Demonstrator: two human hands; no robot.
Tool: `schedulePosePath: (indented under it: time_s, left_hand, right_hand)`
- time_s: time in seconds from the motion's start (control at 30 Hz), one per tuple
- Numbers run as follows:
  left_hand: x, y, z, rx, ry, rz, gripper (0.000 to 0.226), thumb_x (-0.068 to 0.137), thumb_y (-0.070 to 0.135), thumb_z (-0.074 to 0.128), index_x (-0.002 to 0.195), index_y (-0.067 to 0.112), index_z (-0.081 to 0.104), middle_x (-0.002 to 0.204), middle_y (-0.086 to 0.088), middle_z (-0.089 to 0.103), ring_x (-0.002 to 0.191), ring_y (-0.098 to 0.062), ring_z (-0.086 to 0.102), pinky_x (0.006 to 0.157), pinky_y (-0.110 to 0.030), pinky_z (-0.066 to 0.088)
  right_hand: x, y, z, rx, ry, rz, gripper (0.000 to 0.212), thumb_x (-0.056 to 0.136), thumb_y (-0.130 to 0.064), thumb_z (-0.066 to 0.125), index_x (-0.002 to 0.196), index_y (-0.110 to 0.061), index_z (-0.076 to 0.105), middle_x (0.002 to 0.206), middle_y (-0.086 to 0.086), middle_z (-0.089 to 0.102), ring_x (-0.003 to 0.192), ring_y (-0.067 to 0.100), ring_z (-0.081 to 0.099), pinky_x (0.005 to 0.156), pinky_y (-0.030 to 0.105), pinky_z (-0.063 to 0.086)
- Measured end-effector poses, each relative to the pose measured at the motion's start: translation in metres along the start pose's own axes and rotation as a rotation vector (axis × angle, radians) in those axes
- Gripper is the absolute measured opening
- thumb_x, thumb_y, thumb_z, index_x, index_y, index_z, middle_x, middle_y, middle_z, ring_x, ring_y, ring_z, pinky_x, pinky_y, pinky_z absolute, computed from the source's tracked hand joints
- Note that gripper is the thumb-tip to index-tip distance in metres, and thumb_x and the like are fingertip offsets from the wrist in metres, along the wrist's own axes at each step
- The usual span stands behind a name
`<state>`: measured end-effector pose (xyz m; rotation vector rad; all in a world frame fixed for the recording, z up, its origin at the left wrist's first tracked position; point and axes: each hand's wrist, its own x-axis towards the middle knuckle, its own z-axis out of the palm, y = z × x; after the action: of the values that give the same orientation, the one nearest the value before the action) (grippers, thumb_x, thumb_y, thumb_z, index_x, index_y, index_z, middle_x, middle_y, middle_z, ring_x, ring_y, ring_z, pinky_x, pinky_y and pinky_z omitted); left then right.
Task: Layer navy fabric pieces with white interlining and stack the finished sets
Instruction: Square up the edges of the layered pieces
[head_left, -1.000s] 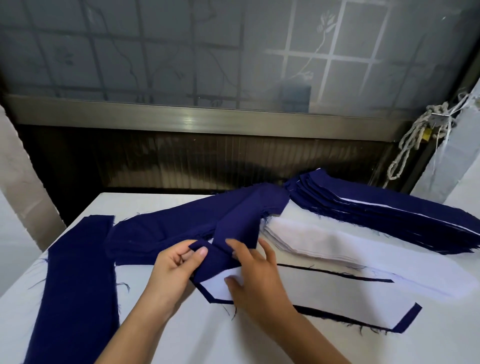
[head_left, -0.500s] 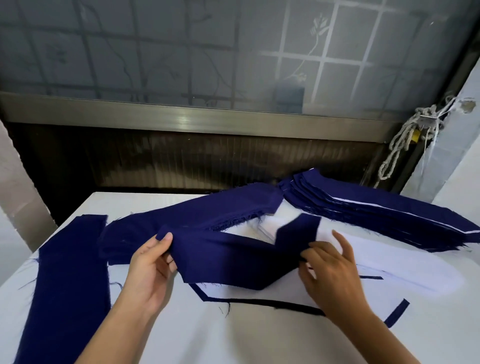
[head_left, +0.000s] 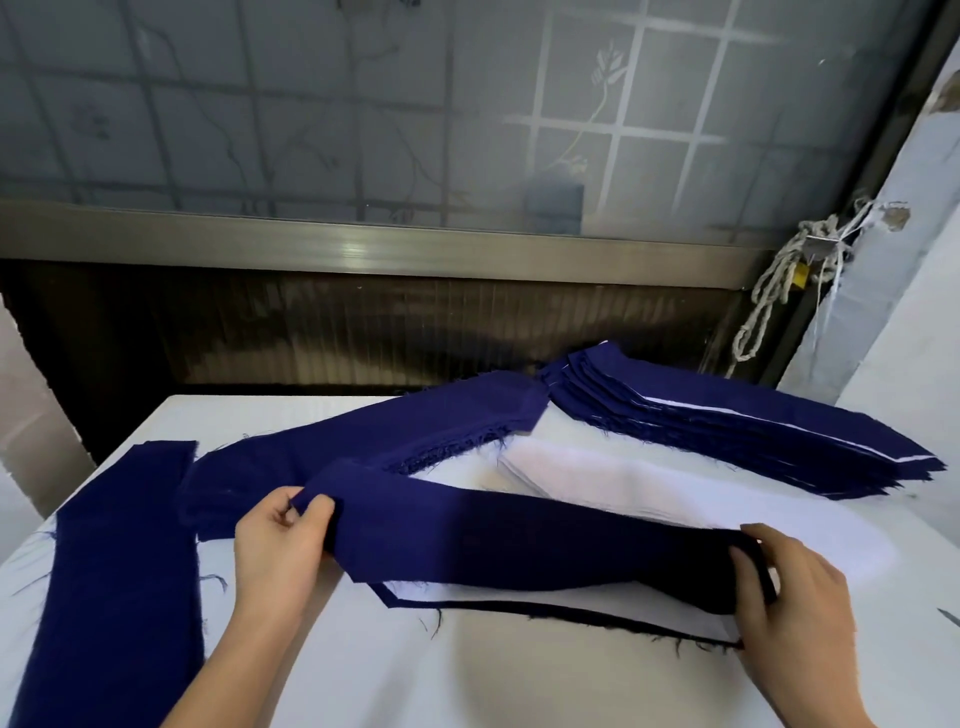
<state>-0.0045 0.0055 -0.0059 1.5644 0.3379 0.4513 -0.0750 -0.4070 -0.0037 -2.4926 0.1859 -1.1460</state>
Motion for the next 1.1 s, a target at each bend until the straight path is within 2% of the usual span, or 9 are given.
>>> schedulePosePath:
  time_s: [0.13,0.33,0.5,0.63,0.8,0.87,0.93,1.03,1.1]
  left_hand:
    - [-0.007,0.0,0.004,0.152,0.027,0.083,0.013,0.087,0.009,0.067,0.076,0.006,0.062,0.058,-0.007,0.044,0.05,-0.015,0.055,0.047,-0.022,0.051]
    - [-0.012,0.0,0.004,0.305,-0.032,0.086,0.008,0.09,0.013,0.068,0.085,0.017,0.064,0.052,-0.007,0.059,0.045,-0.019,0.064,0.048,-0.032,0.055]
    - [-0.01,0.002,0.002,0.199,-0.103,-0.028,0.004,0.092,0.011,0.068,0.09,0.009,0.066,0.052,-0.017,0.062,0.042,-0.022,0.06,0.043,-0.031,0.053]
    - [-0.013,0.001,0.001,0.35,-0.105,0.054,0.007,0.093,0.017,0.068,0.087,0.019,0.065,0.051,-0.008,0.064,0.046,-0.015,0.063,0.053,-0.029,0.054]
    - [-0.016,0.003,0.001,0.521,-0.107,0.224,0.012,0.092,0.023,0.069,0.084,0.03,0.062,0.054,0.002,0.064,0.056,-0.005,0.062,0.062,-0.02,0.046]
    - [-0.017,0.004,0.002,0.462,-0.105,0.218,0.011,0.093,0.022,0.068,0.086,0.027,0.062,0.056,-0.001,0.066,0.057,-0.001,0.064,0.063,-0.007,0.043]
    - [-0.018,0.005,0.003,0.443,-0.111,0.219,0.01,0.093,0.021,0.067,0.086,0.026,0.062,0.055,-0.001,0.066,0.058,0.002,0.065,0.064,-0.002,0.04]
    - [-0.02,0.005,0.003,0.504,-0.137,0.228,0.012,0.093,0.022,0.068,0.084,0.027,0.062,0.054,0.004,0.066,0.057,0.0,0.064,0.062,-0.009,0.044]
    - [-0.019,0.004,0.003,0.613,-0.144,0.24,0.016,0.092,0.024,0.068,0.079,0.029,0.06,0.052,0.011,0.065,0.055,-0.004,0.063,0.062,-0.024,0.048]
  right_hand:
    - [-0.003,0.004,0.006,0.112,0.059,0.2,0.025,0.087,-0.002,0.061,0.11,-0.012,0.058,0.095,0.003,0.056,0.08,0.022,0.054,0.073,0.023,0.034]
    - [0.004,0.014,0.006,0.228,0.046,0.387,0.019,0.088,-0.001,0.059,0.087,-0.019,0.063,0.094,0.0,0.059,0.076,0.027,0.061,0.072,0.005,0.035]
    - [0.005,0.02,0.002,0.467,0.072,0.651,0.011,0.09,-0.018,0.061,0.086,-0.028,0.065,0.086,-0.005,0.069,0.078,0.021,0.066,0.06,0.012,0.045]
    - [0.006,0.015,0.0,0.544,-0.109,0.606,0.022,0.088,-0.015,0.067,0.096,-0.035,0.065,0.098,-0.009,0.069,0.083,0.02,0.068,0.072,0.032,0.052]
    - [0.004,0.016,0.0,0.495,-0.177,0.583,0.038,0.086,-0.002,0.063,0.101,-0.037,0.065,0.104,-0.004,0.069,0.088,0.024,0.067,0.068,0.045,0.054]
    - [0.004,0.019,-0.001,0.5,-0.124,0.608,0.038,0.086,-0.002,0.063,0.1,-0.036,0.066,0.106,-0.008,0.066,0.09,0.024,0.066,0.074,0.04,0.053]
    - [0.004,0.017,-0.002,0.453,-0.065,0.555,0.04,0.083,0.002,0.063,0.095,-0.036,0.066,0.105,-0.017,0.06,0.092,0.018,0.061,0.075,0.025,0.049]
    - [0.005,0.017,-0.002,0.369,-0.028,0.54,0.041,0.08,0.004,0.062,0.086,-0.037,0.065,0.103,-0.015,0.055,0.087,0.013,0.059,0.069,0.006,0.039]
    - [0.005,0.019,0.0,0.345,-0.042,0.57,0.038,0.08,0.003,0.063,0.083,-0.035,0.066,0.104,-0.008,0.057,0.083,0.014,0.059,0.075,0.014,0.042]
